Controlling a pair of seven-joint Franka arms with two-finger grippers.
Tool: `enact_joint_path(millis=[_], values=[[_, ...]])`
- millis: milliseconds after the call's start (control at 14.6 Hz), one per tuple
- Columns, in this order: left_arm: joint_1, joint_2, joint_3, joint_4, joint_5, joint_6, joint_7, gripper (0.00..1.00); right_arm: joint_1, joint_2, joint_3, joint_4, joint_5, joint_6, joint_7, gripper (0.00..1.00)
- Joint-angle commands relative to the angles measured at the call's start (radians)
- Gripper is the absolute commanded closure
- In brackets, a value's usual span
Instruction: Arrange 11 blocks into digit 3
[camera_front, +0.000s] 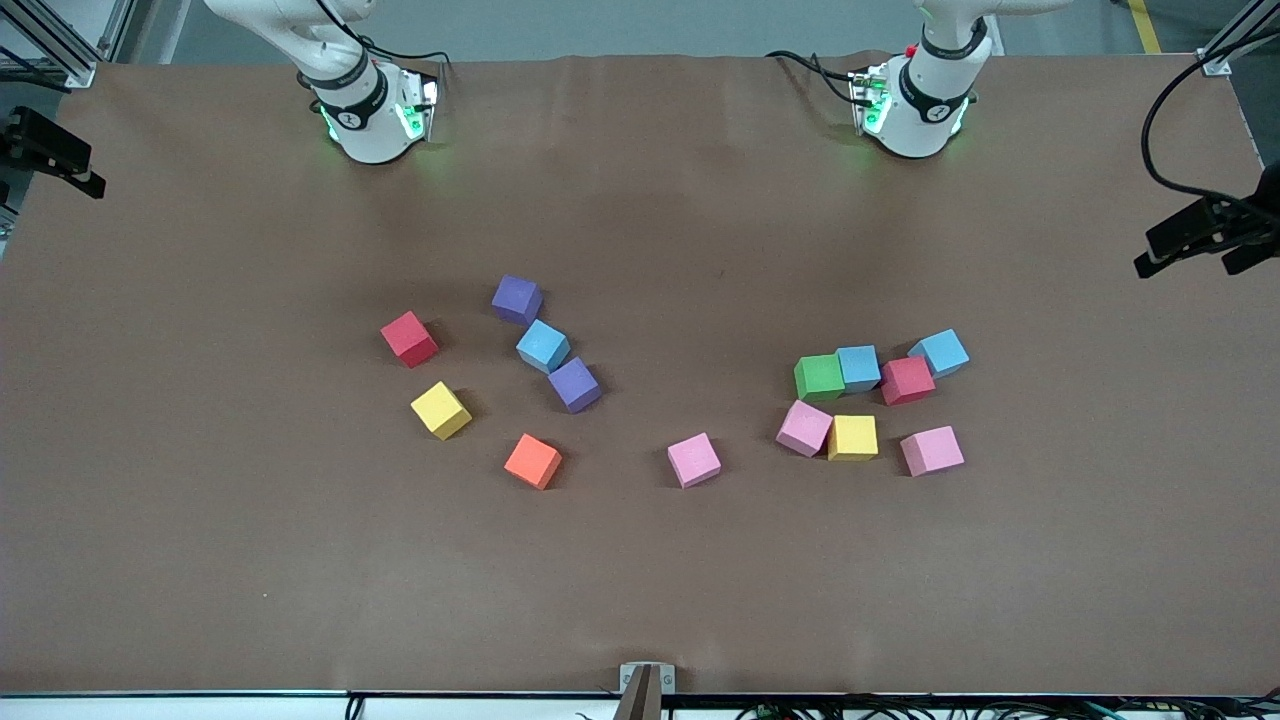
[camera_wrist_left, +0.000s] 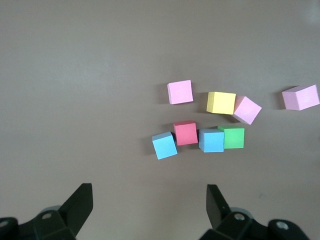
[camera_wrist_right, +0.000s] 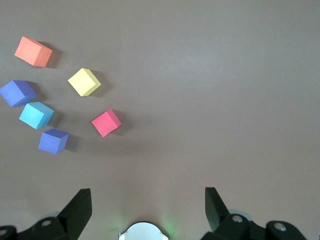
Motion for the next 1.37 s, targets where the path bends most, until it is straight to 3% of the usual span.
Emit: enact_joint_path(millis=[0,205,616,822,1301], values=[[0.009,0.091,-0.006,0.010,0.004,-0.024,-0.008,0.00,-0.003,0.002,0.001,0.006,0.000,-0.015,-0.002,0.00],[0.007,0.214,-0.006,-0.002,0.009,0.001,-0.014,0.00,-0.004,0.002,0.001,0.006,0.012,-0.015,-0.001,0.00],[-0.008,0.376,-0.009,-0.086,0.015,0.299,-0.068,0.00,-0.009,0.002,-0.003,0.006,0.035,-0.016,0.005,0.00],[-0.025,0.426,-0.010,-0.135,0.014,0.435,-0.144,0.00,-0.009,0.002,-0.005,0.006,0.037,-0.024,0.005,0.00],[-0.097,0.547,-0.021,-0.149,0.011,0.641,-0.327,0.00,-0.009,0.007,-0.005,0.014,0.035,-0.033,-0.005,0.00]])
